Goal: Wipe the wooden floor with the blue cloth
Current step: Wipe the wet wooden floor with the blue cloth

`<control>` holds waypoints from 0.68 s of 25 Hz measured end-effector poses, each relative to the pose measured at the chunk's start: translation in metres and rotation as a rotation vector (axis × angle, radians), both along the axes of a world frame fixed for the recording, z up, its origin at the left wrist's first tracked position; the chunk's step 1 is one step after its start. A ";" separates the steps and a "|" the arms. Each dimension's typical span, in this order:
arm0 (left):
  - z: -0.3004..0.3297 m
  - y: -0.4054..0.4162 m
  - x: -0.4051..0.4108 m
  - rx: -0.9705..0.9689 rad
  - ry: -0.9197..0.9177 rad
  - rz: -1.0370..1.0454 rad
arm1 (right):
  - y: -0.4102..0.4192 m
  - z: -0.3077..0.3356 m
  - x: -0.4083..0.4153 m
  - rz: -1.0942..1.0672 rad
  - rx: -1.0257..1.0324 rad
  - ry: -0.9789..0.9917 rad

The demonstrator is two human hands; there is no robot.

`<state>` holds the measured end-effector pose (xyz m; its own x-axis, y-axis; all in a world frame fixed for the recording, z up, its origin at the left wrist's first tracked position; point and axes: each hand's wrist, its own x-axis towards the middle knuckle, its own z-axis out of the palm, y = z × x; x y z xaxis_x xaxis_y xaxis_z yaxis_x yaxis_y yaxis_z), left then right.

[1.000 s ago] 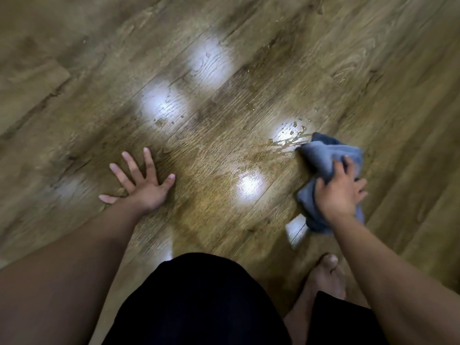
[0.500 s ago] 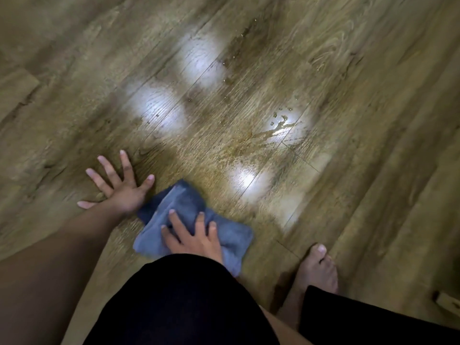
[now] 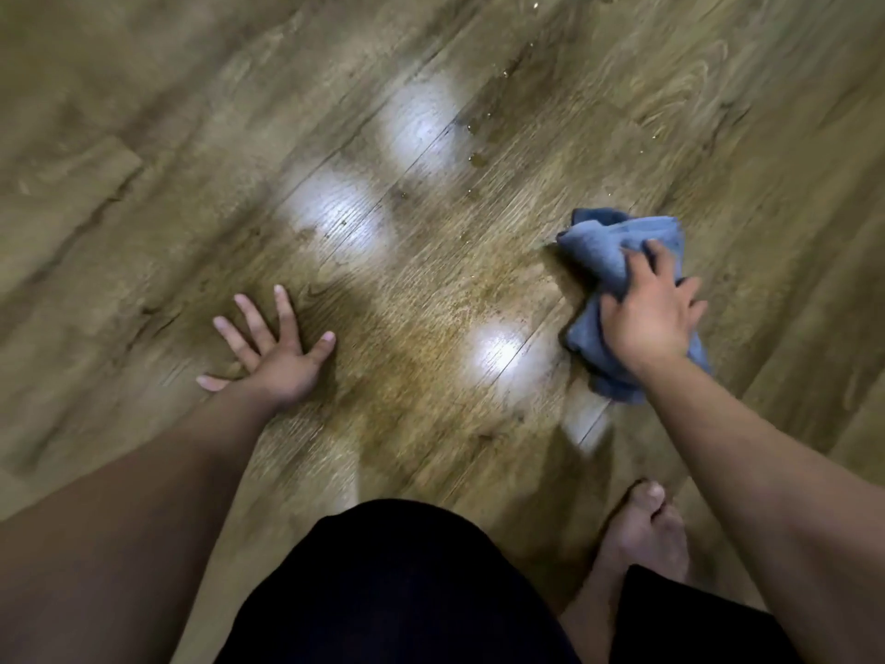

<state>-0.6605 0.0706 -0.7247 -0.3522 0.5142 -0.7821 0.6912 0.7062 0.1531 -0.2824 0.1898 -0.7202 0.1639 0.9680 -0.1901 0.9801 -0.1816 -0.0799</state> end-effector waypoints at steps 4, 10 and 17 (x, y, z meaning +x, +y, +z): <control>0.000 0.001 0.001 0.001 0.000 0.002 | -0.036 0.003 -0.045 0.145 -0.025 -0.110; -0.001 0.000 0.001 0.000 0.002 0.005 | -0.166 -0.007 -0.139 0.999 0.008 -0.011; -0.002 -0.002 -0.002 0.010 -0.026 0.004 | -0.126 -0.013 -0.113 1.054 -0.062 0.018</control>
<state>-0.6625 0.0689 -0.7265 -0.3339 0.5203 -0.7860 0.6841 0.7074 0.1777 -0.3953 0.0638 -0.7328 -0.7576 0.6077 -0.2380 0.6433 0.7569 -0.1151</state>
